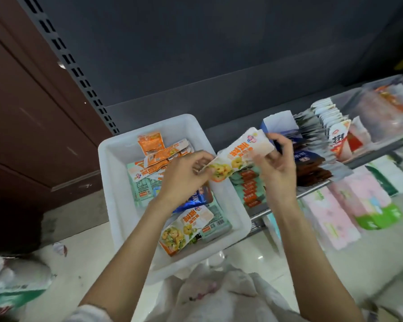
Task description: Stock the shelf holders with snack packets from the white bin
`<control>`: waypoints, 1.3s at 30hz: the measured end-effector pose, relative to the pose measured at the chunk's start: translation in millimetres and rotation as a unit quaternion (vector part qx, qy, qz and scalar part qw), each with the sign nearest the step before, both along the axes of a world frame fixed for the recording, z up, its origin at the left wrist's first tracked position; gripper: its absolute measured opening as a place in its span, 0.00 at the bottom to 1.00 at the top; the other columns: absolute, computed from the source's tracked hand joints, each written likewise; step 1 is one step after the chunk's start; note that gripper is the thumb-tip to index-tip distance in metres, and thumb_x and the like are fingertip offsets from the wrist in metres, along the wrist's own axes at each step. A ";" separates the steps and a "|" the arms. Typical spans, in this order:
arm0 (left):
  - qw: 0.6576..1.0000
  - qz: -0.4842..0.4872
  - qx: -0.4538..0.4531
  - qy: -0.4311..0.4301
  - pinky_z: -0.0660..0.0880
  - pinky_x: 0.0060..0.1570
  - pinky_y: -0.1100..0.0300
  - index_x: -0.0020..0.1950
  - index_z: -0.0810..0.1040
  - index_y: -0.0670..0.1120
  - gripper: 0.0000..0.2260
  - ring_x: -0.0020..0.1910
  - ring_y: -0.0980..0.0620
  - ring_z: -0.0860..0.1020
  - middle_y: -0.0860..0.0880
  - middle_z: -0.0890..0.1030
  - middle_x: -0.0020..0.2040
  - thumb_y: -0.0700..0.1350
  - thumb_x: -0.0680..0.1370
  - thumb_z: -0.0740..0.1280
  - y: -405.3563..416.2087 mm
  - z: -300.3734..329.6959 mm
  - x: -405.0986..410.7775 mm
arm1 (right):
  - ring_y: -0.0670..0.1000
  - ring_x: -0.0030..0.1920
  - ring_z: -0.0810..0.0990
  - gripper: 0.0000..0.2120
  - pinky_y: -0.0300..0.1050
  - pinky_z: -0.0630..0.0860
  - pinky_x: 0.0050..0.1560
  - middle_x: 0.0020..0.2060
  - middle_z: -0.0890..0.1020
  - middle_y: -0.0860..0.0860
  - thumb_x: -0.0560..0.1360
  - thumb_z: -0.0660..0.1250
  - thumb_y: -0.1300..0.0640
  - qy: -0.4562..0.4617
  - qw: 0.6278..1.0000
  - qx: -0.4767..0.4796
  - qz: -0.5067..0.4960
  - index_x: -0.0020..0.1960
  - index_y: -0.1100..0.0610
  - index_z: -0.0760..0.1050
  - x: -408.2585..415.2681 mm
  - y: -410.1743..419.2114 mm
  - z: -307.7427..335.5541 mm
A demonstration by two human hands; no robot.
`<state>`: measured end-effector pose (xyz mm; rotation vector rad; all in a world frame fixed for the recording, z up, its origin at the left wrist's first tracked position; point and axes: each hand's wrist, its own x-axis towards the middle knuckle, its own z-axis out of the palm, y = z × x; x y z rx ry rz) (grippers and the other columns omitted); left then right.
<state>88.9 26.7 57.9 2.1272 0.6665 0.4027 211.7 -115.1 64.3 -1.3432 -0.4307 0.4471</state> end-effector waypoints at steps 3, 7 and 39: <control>0.987 -0.025 0.150 -0.055 0.77 0.43 0.60 0.49 0.81 0.55 0.05 0.43 0.62 0.79 0.59 0.83 0.45 0.48 0.74 0.69 -5.8 8.7 36.5 | 0.49 0.46 0.80 0.12 0.49 0.78 0.47 0.44 0.81 0.43 0.73 0.69 0.62 -0.192 0.977 -0.067 -0.065 0.50 0.46 0.74 26.4 -35.4 10.5; 0.976 -0.053 0.174 -0.117 0.75 0.44 0.58 0.48 0.83 0.54 0.05 0.47 0.58 0.78 0.58 0.82 0.47 0.48 0.75 0.67 -26.0 2.5 90.9 | 0.50 0.41 0.82 0.05 0.49 0.79 0.43 0.40 0.81 0.45 0.74 0.68 0.62 -0.364 0.891 -0.223 -0.154 0.48 0.55 0.76 46.5 -71.5 0.0; 0.977 0.180 0.102 -0.051 0.74 0.38 0.61 0.49 0.77 0.48 0.03 0.40 0.56 0.79 0.56 0.79 0.42 0.44 0.77 0.65 -14.6 -59.3 -35.5 | 0.53 0.42 0.82 0.13 0.46 0.78 0.40 0.46 0.83 0.51 0.74 0.59 0.61 -0.473 0.817 -0.267 0.193 0.53 0.56 0.80 -38.5 13.2 -24.0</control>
